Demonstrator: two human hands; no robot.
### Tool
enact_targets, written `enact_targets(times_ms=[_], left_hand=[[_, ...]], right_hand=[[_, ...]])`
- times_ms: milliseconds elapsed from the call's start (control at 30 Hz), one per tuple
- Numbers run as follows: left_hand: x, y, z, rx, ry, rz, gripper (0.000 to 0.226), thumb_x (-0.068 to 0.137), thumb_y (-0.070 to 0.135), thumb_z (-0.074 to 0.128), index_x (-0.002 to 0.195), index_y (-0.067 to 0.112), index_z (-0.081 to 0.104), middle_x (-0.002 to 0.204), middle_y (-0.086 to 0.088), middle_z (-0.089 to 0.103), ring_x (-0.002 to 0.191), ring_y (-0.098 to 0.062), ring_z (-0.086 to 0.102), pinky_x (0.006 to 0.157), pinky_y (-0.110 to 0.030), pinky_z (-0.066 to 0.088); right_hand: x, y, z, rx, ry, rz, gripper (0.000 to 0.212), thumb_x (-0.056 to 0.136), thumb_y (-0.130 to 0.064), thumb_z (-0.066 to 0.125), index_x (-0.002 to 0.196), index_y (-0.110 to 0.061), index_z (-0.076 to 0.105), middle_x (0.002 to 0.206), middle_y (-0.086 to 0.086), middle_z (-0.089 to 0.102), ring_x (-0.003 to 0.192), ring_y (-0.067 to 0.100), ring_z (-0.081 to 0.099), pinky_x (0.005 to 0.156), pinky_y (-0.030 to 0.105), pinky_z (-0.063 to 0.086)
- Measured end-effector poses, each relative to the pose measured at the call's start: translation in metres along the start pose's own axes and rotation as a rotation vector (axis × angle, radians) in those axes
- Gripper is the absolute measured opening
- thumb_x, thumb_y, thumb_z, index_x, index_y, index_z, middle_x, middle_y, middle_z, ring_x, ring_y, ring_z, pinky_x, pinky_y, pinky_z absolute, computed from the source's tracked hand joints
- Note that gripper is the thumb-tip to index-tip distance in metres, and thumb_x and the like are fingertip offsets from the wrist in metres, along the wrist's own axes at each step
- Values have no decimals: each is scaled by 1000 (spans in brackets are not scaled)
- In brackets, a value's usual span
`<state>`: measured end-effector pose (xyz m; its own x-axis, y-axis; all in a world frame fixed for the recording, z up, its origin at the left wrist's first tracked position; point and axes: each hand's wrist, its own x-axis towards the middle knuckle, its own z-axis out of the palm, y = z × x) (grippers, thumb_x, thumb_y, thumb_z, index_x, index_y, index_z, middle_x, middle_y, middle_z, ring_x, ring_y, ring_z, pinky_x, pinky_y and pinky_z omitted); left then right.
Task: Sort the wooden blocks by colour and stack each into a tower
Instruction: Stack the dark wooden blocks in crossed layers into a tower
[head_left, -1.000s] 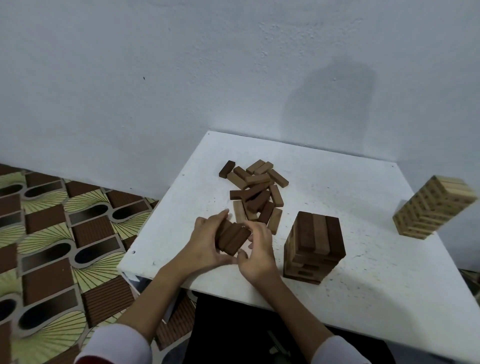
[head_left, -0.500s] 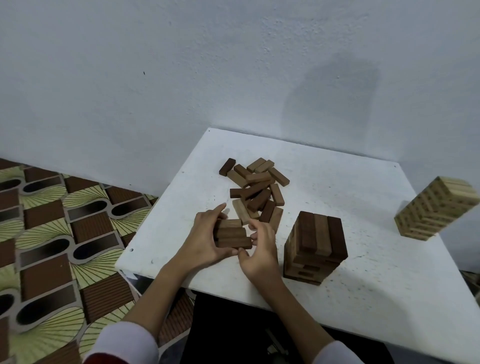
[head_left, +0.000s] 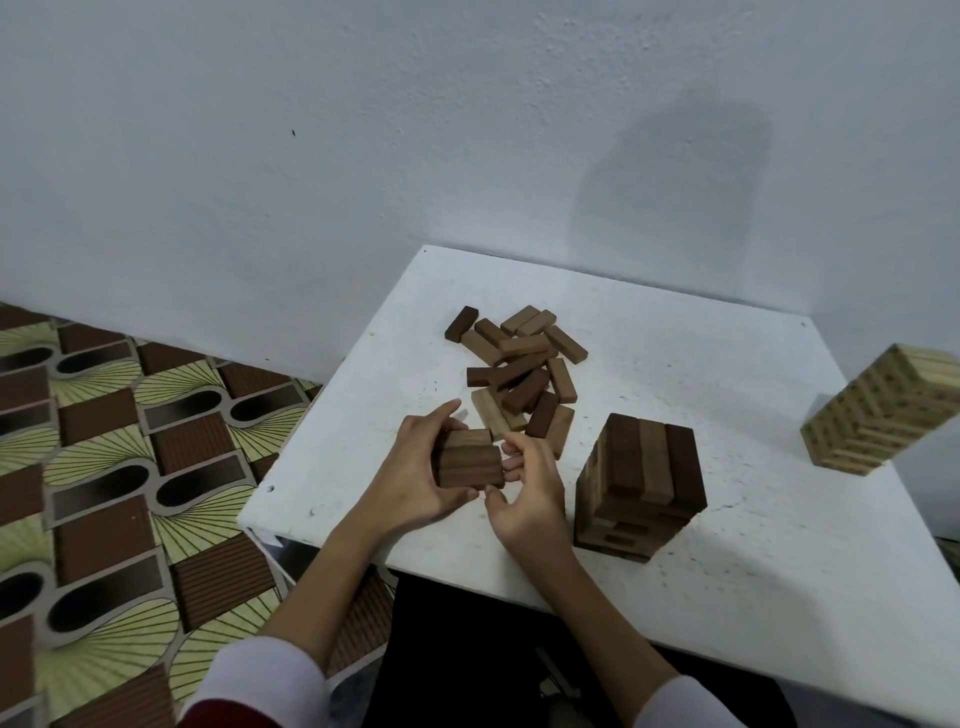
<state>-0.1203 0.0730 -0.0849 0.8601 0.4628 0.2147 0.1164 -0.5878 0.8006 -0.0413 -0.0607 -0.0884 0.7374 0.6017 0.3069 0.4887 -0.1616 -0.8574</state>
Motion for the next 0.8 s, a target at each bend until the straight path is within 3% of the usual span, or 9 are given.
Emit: enact_targets(times_ms=[167, 800], left_hand=[[0, -1, -1, 15, -4, -1, 95, 61, 23, 81, 142, 22, 32, 119, 9, 52, 115, 8, 32, 91, 0, 27], [-1, 3, -1, -13, -28, -9, 93, 57, 26, 76, 140, 23, 34, 118, 13, 54, 116, 7, 34, 93, -2, 28]], right_hand=[[0, 1, 1, 4, -7, -8, 54, 69, 11, 64, 119, -4, 51, 107, 7, 48, 92, 14, 51, 80, 8, 42], [1, -1, 0, 8, -48, 43, 56, 70, 10, 65, 122, -6, 50, 108, 2, 47, 93, 5, 51, 78, 5, 41]])
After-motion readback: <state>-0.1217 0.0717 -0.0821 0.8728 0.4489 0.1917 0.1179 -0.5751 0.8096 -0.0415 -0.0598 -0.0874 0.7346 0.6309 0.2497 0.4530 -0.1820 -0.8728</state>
